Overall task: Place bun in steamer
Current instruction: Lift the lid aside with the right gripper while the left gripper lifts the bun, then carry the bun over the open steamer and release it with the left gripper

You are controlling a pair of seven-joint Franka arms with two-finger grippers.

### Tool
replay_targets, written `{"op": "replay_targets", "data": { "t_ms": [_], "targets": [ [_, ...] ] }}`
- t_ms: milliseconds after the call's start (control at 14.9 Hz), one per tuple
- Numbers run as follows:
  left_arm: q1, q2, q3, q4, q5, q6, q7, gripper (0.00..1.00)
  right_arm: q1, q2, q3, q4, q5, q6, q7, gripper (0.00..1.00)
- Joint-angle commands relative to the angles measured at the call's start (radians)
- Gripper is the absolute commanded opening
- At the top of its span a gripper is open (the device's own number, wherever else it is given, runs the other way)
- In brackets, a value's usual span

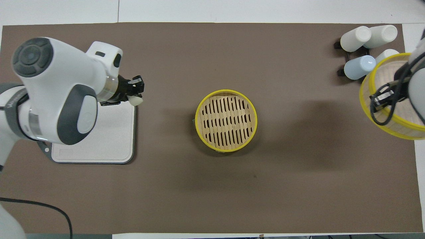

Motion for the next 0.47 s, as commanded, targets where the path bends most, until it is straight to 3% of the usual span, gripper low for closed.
{"op": "replay_targets", "data": {
  "t_ms": [0, 201, 402],
  "targets": [
    [-0.145, 0.084, 0.019, 0.034, -0.022, 0.11, -0.139, 0.27, -0.122, -0.065, 0.018, -0.099, -0.013, 0.052, -0.152, 0.0],
    [-0.289, 0.211, 0.024, 0.046, -0.009, 0.235, -0.206, 0.27, -0.147, -0.075, 0.018, -0.133, -0.047, 0.101, -0.231, 0.0],
    [-0.353, 0.279, 0.023, 0.031, 0.022, 0.317, -0.214, 0.27, -0.146, -0.085, 0.018, -0.158, -0.047, 0.128, -0.231, 0.0]
  ]
}}
